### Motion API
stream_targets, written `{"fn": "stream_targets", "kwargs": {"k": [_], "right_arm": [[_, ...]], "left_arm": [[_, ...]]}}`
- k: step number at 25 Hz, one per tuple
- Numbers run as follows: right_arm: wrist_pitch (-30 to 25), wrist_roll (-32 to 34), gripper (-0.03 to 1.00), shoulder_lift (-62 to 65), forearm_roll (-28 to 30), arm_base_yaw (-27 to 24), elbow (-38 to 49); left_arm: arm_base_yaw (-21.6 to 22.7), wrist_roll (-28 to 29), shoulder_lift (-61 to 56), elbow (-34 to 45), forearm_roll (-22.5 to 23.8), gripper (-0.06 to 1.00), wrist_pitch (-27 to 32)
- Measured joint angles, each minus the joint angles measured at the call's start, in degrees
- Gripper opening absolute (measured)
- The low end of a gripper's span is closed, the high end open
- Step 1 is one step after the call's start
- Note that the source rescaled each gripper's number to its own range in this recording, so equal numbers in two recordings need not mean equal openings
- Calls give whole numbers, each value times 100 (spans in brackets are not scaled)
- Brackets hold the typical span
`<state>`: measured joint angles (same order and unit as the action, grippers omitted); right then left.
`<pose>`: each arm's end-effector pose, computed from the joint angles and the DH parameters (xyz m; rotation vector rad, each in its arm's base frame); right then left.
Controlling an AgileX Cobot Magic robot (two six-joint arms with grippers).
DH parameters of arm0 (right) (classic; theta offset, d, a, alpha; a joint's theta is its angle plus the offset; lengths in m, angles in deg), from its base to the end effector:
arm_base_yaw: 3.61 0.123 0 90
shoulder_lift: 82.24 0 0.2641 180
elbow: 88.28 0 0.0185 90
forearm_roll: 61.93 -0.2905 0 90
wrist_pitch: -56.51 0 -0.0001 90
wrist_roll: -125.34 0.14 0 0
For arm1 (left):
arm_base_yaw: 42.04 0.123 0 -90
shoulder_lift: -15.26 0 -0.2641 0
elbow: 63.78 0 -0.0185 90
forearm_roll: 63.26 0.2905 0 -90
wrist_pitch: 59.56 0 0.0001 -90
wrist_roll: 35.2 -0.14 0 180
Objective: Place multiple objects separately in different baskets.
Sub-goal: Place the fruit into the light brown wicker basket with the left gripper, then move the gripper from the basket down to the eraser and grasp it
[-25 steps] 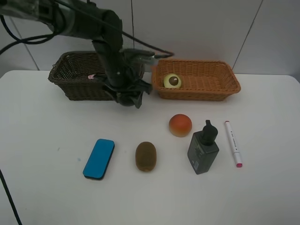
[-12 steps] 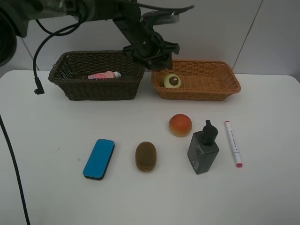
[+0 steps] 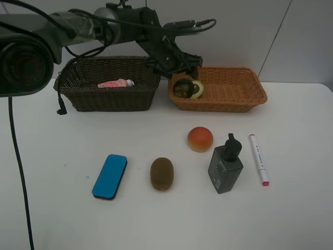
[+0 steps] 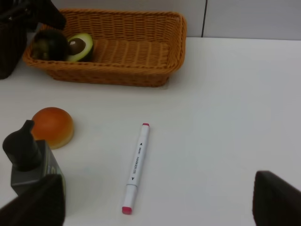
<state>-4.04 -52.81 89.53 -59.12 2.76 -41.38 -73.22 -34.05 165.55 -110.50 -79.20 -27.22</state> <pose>0.0925 0.0043 0.2814 -0.0768 2.0167 0.0327 0.5148 -0.3356 0.1059 0.4189 2.3787 -0.5550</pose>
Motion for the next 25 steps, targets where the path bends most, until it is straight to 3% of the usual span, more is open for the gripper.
{"fn": "stream_targets", "kwargs": {"k": [4,12,19,25], "right_arm": [[0,0,100,0,0,0,0],[0,0,100,0,0,0,0],[0,0,100,0,0,0,0],[0,0,100,0,0,0,0]], "left_arm": [[0,0,2,-247,-49,93,526],[0,250,2,-1700,-94,93,3433],[0,452,-320,-1590,-3,93,3639],[0,545,-1670,154,221,93,3633]]}}
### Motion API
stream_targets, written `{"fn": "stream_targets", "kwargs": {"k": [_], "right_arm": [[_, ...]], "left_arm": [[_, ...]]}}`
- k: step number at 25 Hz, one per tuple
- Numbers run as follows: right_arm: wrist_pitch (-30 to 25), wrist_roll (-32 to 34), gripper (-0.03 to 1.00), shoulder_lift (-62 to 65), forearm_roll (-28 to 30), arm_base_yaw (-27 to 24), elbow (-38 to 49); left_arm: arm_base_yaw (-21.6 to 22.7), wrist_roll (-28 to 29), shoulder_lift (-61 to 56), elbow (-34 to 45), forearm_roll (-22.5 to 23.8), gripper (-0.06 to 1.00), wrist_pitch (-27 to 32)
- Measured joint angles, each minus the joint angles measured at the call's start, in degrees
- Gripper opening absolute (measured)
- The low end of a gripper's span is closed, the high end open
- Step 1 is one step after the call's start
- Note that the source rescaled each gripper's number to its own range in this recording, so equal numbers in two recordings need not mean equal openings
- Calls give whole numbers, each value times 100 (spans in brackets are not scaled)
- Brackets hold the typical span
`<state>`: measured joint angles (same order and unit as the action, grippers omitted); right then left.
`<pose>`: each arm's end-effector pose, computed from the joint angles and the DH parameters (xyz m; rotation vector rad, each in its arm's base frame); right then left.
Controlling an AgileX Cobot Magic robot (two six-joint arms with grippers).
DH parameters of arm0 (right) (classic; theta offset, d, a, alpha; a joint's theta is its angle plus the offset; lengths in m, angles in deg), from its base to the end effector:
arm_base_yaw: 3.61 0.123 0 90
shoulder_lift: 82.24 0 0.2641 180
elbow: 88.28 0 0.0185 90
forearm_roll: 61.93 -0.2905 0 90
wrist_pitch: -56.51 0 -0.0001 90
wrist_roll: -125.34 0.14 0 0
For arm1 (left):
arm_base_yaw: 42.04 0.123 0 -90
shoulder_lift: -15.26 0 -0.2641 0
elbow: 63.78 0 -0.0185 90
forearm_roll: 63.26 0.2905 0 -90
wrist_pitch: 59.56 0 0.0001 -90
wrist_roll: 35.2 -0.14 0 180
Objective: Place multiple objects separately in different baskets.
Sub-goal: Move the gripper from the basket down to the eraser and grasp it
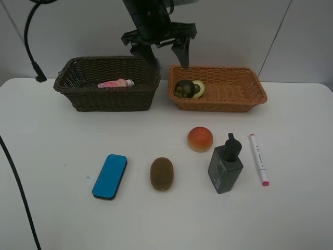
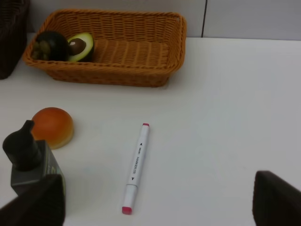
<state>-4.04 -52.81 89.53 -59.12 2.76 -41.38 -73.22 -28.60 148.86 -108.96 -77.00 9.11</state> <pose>0.0925 0.0043 0.2814 -0.0768 2.0167 0.0327 0.4342 -0.2990 0.2155 0.5379 2.7465 -0.5042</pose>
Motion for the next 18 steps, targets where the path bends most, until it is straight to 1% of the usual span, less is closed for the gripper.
{"fn": "stream_targets", "kwargs": {"k": [5,9,12,16,18], "right_arm": [[0,0,100,0,0,0,0],[0,0,100,0,0,0,0],[0,0,100,0,0,0,0],[0,0,100,0,0,0,0],[0,0,100,0,0,0,0]], "left_arm": [[0,393,-1494,2079,129,93,-11],[0,841,-2612,3568,457,93,-11],[0,1019,-3191,4454,659,93,-4],[0,1100,-3418,5350,628,93,-4],[0,1110,-3418,5748,585,93,-164]]}}
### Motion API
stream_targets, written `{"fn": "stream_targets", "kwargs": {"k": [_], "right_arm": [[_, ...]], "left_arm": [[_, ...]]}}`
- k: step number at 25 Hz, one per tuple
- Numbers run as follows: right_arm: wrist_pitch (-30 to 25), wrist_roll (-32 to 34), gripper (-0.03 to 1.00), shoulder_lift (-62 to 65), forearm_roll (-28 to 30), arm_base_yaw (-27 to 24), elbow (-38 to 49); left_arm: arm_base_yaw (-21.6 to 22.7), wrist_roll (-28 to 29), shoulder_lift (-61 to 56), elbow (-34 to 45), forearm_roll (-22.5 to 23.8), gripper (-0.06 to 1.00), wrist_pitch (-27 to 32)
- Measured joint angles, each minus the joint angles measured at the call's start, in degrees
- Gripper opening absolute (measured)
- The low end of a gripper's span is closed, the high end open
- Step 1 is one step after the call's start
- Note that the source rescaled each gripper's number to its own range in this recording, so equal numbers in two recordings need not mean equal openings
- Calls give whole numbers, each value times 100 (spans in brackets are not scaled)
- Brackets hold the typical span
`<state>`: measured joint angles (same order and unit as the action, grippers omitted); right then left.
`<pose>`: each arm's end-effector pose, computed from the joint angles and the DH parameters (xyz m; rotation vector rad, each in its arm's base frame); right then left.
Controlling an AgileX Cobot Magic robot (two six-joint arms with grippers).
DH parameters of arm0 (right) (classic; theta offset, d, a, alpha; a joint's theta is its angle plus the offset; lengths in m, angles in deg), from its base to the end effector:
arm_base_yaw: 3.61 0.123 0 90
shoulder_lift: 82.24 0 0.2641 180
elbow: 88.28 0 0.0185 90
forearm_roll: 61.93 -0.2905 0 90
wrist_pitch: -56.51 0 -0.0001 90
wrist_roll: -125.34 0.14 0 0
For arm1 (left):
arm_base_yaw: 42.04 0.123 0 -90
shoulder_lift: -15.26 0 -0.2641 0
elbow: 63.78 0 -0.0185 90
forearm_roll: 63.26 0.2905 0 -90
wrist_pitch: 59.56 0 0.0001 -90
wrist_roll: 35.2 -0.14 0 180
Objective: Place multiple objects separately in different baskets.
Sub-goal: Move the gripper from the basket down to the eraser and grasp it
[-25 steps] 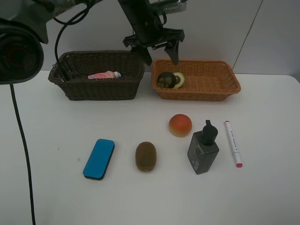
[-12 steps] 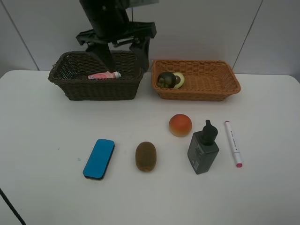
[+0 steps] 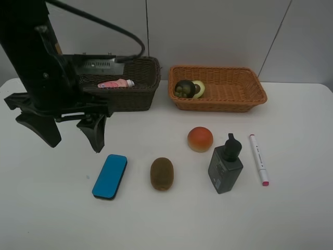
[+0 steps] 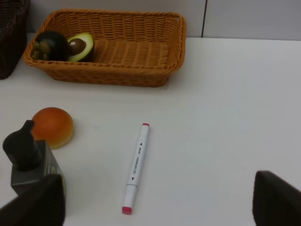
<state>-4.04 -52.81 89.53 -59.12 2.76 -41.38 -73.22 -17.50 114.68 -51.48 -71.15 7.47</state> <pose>0.0925 0.0043 0.2814 -0.0768 2.0167 0.0327 0.2675 -0.1826 0.1544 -0.2833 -3.0897 0.1941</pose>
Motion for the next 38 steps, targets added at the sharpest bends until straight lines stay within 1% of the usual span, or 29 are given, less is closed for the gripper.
{"fn": "stream_targets", "kwargs": {"k": [3,5,8,12,15,20,23,27,29,31,35,38], "right_arm": [[0,0,100,0,0,0,0],[0,0,100,0,0,0,0],[0,0,100,0,0,0,0],[0,0,100,0,0,0,0],[0,0,100,0,0,0,0],[0,0,100,0,0,0,0],[0,0,100,0,0,0,0],[0,0,100,0,0,0,0],[0,0,100,0,0,0,0],[0,0,100,0,0,0,0],[0,0,100,0,0,0,0],[0,0,100,0,0,0,0]], "left_arm": [[0,-31,0,518,-147,93,-579],[0,-120,0,792,-245,93,-858],[0,-291,0,966,-336,93,-1215],[0,-559,0,992,-376,93,-1618],[0,-634,112,992,-382,93,-1738],[-52,-817,795,907,-404,93,-1946],[-277,-843,1280,669,-416,93,-2145],[-417,-743,1829,321,-373,93,-2187],[-419,-648,1957,235,-200,93,-2161],[-419,-557,1963,173,-30,93,-2068],[-419,-373,1963,80,198,93,-1696],[-419,-253,1963,80,290,93,-1650]]}}
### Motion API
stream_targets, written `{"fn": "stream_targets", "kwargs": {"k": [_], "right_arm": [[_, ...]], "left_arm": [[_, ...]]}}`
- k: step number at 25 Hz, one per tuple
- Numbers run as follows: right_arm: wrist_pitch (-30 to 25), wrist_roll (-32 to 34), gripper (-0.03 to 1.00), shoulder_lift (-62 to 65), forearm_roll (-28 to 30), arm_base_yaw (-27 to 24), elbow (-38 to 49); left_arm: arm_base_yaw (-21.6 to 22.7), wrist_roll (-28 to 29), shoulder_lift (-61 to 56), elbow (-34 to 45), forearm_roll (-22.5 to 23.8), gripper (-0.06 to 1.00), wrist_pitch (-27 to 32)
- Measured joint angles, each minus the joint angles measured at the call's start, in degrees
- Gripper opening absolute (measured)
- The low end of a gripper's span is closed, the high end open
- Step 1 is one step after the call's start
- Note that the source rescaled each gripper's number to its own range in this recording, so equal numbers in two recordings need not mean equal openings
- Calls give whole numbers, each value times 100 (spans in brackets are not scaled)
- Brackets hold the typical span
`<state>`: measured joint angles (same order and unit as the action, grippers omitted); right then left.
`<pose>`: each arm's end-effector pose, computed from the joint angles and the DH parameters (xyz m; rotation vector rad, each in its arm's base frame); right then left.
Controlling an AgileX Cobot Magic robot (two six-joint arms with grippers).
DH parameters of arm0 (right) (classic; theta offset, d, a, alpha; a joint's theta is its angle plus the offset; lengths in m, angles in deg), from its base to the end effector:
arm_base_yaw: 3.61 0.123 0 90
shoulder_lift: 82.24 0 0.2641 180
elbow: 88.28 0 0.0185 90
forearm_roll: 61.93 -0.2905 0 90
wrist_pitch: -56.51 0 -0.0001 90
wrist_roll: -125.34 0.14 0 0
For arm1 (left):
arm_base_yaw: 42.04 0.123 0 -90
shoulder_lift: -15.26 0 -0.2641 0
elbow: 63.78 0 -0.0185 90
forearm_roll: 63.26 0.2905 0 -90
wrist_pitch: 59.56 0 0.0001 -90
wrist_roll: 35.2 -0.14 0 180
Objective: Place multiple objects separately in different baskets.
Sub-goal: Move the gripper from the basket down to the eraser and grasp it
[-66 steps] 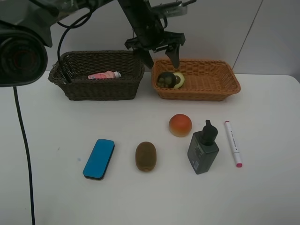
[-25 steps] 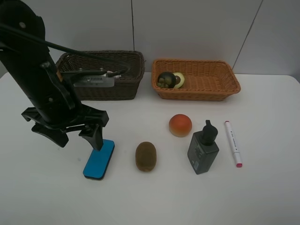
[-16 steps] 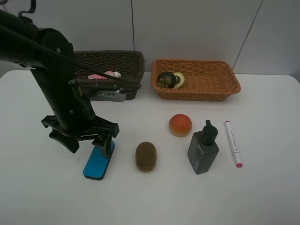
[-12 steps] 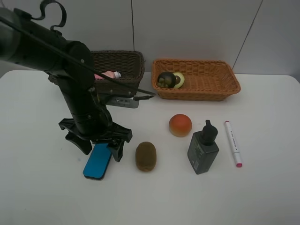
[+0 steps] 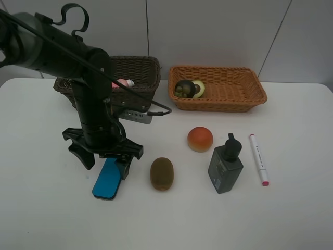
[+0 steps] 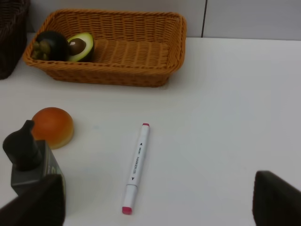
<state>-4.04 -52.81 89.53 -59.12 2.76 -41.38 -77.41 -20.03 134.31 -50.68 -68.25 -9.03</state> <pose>0.0925 0.0043 0.2814 -0.0768 2.0167 0.0327 0.2797 -0.2101 0.0331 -0.4522 -3.0371 0.0609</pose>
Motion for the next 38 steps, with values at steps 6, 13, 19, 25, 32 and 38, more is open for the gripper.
{"fn": "stream_targets", "kwargs": {"k": [6,13,19,25,32,38], "right_arm": [[0,0,100,0,0,0,0],[0,0,100,0,0,0,0],[0,0,100,0,0,0,0],[0,0,100,0,0,0,0],[0,0,100,0,0,0,0],[0,0,100,0,0,0,0]], "left_arm": [[0,169,9,0,111,93,-201],[0,211,491,-6,118,93,-400],[0,211,574,-6,118,93,-603],[0,217,711,-6,118,85,-612],[0,217,730,-6,105,39,-513],[0,99,717,-109,111,37,-327]]}}
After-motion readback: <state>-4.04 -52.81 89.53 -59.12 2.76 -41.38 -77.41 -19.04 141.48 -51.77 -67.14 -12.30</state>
